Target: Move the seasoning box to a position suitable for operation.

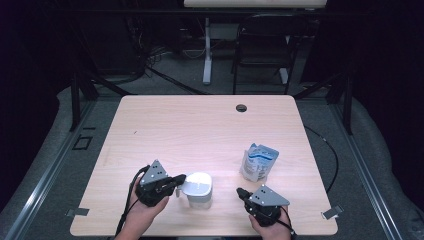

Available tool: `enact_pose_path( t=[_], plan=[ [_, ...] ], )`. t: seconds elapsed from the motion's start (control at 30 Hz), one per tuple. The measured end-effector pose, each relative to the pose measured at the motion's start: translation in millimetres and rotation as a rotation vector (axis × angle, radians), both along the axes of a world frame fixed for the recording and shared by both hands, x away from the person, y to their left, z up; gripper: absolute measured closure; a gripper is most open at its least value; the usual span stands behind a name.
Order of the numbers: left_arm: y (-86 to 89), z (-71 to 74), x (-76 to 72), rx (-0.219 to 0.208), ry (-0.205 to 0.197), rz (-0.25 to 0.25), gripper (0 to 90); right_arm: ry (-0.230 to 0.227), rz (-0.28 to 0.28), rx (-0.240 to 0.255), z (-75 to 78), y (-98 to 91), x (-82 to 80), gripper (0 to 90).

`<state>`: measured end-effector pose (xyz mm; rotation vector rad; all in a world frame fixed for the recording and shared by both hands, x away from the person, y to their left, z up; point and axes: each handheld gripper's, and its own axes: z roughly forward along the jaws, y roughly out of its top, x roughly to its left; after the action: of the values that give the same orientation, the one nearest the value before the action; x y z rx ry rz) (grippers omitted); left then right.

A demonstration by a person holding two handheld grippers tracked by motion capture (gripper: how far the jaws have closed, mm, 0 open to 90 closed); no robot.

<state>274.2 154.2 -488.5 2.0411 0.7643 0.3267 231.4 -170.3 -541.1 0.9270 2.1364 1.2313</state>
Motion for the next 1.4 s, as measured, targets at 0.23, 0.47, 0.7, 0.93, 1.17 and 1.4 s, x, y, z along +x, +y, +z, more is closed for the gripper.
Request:
enact_pose_path(
  t=[0.23,0.47,0.7,0.93,1.17,1.4],
  plan=[
    [1.4,-0.1,0.3,-0.004,0.005,0.003,90.0,0.001,0.001,0.005,-0.1,0.1,0.1,88.8],
    [2.5,-0.6,0.4,-0.007,0.003,0.011,90.0,0.004,0.008,0.004,-0.6,2.2,0.0,88.6],
    [3.9,-1.0,0.9,-0.009,0.008,0.011,90.0,0.007,0.018,0.005,-0.6,4.4,0.3,89.3],
    [3.9,-1.0,0.8,-0.009,0.009,0.012,90.0,0.017,0.048,0.01,4.0,9.7,2.0,90.0],
    [3.8,-1.1,0.6,-0.01,0.009,0.013,90.0,0.016,0.094,-0.013,9.3,20.2,2.3,90.0],
    [3.9,-1.2,0.5,-0.011,0.008,0.013,90.0,0.016,0.124,-0.02,12.4,28.3,4.0,90.0]
  ],
)
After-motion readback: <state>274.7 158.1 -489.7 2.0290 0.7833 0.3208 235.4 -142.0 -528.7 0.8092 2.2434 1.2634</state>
